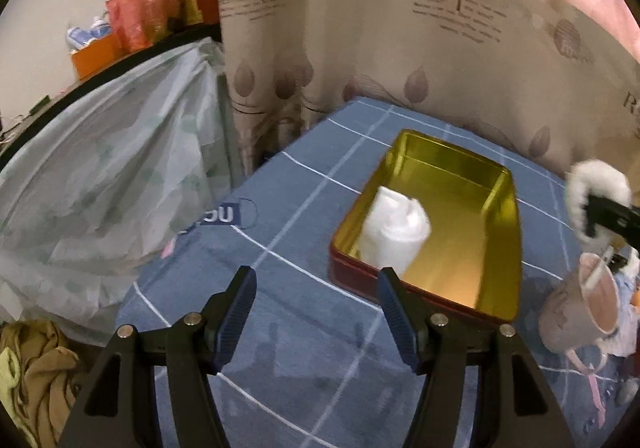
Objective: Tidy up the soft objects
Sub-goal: 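Carry the white fluffy plush into the tin tray and open the right tool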
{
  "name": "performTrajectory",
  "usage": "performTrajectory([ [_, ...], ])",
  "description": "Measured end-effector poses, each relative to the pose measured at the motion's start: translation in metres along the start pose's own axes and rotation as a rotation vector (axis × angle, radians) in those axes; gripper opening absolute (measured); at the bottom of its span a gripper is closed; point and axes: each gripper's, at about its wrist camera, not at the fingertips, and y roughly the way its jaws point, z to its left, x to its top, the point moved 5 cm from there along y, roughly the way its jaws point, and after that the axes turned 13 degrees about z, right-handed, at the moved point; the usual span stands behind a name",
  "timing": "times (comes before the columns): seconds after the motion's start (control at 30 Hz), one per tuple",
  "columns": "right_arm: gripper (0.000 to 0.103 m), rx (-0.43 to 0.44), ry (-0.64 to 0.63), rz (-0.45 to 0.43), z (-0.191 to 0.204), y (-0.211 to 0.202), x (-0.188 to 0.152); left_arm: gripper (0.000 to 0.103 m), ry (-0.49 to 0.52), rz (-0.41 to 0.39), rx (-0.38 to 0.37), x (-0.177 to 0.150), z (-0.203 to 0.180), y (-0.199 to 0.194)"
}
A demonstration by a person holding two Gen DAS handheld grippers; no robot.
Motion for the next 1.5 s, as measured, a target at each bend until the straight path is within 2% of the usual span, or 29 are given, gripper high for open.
performTrajectory([
  [0.07, 0.033, -0.009, -0.024, 0.026, 0.014, 0.019, 0.014, 0.064, -0.012, -0.008, 0.026, 0.001, 0.006, 0.001],
  [0.17, 0.033, -0.008, -0.025, 0.079, 0.026, 0.053, 0.03, 0.064, -0.04, -0.001, 0.018, 0.003, 0.013, 0.004],
  [0.4, 0.034, -0.004, 0.035, 0.188, 0.031, 0.116, 0.048, 0.064, -0.094, -0.012, 0.024, 0.007, 0.03, 0.004],
  [0.8, 0.041, -0.066, 0.037, 0.24, 0.031, 0.16, 0.06, 0.064, -0.104, 0.004, 0.015, 0.009, 0.034, 0.009],
  [0.83, 0.043, -0.07, 0.038, 0.238, 0.031, 0.16, 0.06, 0.064, -0.103, 0.005, 0.015, 0.009, 0.034, 0.01],
  [0.9, 0.059, -0.077, 0.045, 0.229, 0.03, 0.16, 0.061, 0.064, -0.102, 0.007, 0.011, 0.009, 0.033, 0.01],
  [1.0, 0.07, -0.078, 0.06, 0.204, 0.029, 0.151, 0.062, 0.064, -0.101, 0.008, 0.011, 0.008, 0.032, 0.01],
  [1.17, 0.071, -0.071, 0.068, 0.172, 0.031, 0.126, 0.062, 0.064, -0.098, 0.007, 0.003, 0.007, 0.031, 0.01],
  [1.27, 0.071, -0.04, 0.065, 0.145, 0.036, 0.102, 0.06, 0.064, -0.088, 0.006, 0.0, 0.007, 0.029, 0.01],
  [1.5, 0.071, -0.03, 0.024, 0.065, 0.035, 0.034, 0.038, 0.064, -0.056, -0.007, -0.014, 0.005, 0.021, 0.006],
])
